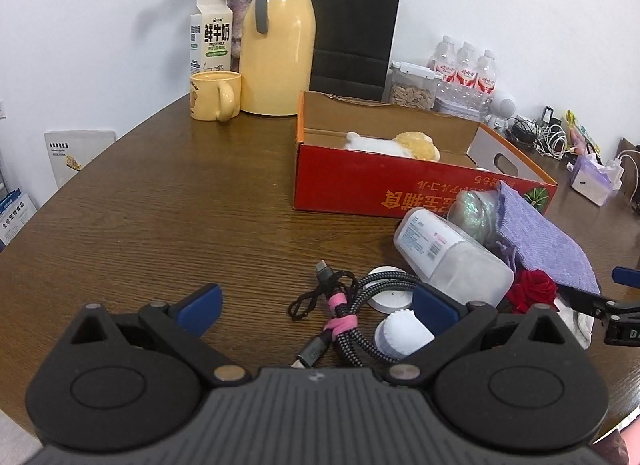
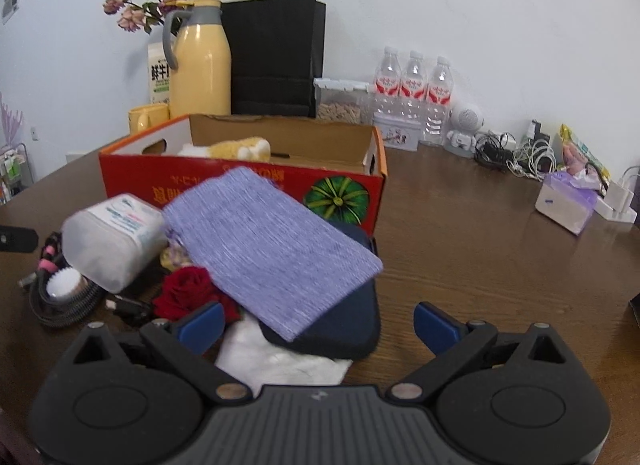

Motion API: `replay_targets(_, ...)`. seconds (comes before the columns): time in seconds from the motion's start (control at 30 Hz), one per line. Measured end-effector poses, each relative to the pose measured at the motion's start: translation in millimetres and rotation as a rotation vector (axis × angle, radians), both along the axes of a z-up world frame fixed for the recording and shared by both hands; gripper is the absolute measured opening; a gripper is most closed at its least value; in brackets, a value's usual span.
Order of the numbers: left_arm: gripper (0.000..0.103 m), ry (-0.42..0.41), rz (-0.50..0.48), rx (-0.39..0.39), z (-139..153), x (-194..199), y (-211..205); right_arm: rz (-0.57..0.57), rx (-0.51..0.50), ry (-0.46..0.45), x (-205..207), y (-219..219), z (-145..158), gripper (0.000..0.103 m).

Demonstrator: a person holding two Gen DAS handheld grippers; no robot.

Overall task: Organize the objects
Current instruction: 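Drop the white cap into the box with the right tool, return to the pile, then grasp the purple cloth pouch with the right tool while the left tool grasps the white container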

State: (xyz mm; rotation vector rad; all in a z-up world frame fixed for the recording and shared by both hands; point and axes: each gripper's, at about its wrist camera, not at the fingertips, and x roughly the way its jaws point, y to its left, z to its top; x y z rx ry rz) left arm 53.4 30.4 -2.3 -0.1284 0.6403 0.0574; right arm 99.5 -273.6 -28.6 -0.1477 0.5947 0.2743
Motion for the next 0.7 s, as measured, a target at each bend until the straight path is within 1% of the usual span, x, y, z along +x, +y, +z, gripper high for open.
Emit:
replay_targets(0.13,0.103,0.006,-0.003,0.004,-1,0,-2,0.013,0.006,0.028,7,1,-6,0.097)
replay_targets(0.3,0.103,0.006,0.014,0.009,1,0,0,0.056,0.017,-0.008,5,7,1,0.097)
replay_targets(0.47,0.103,0.003,0.013,0.010,1,-1,0,0.088,0.010,-0.034,20,12,7,0.096)
replay_targets(0.53,0.103,0.004,0.018,0.010,1,-2,1,0.104,0.009,-0.031,29,15,5,0.087)
replay_targets(0.57,0.103,0.006,0.021,0.011,1,-2,2,0.110,0.011,-0.021,35,16,4,0.078)
replay_targets(0.6,0.103,0.008,0.025,0.011,1,-2,3,0.113,0.014,-0.011,39,16,2,0.076)
replay_targets(0.63,0.103,0.011,0.028,0.012,0,-2,4,0.110,0.015,-0.011,42,16,1,0.076)
replay_targets(0.67,0.103,0.014,0.030,0.012,-1,-1,4,0.109,0.015,-0.012,43,15,1,0.073)
replay_targets(0.7,0.103,0.019,0.030,0.014,-2,0,5,0.107,0.017,-0.013,44,15,1,0.067)
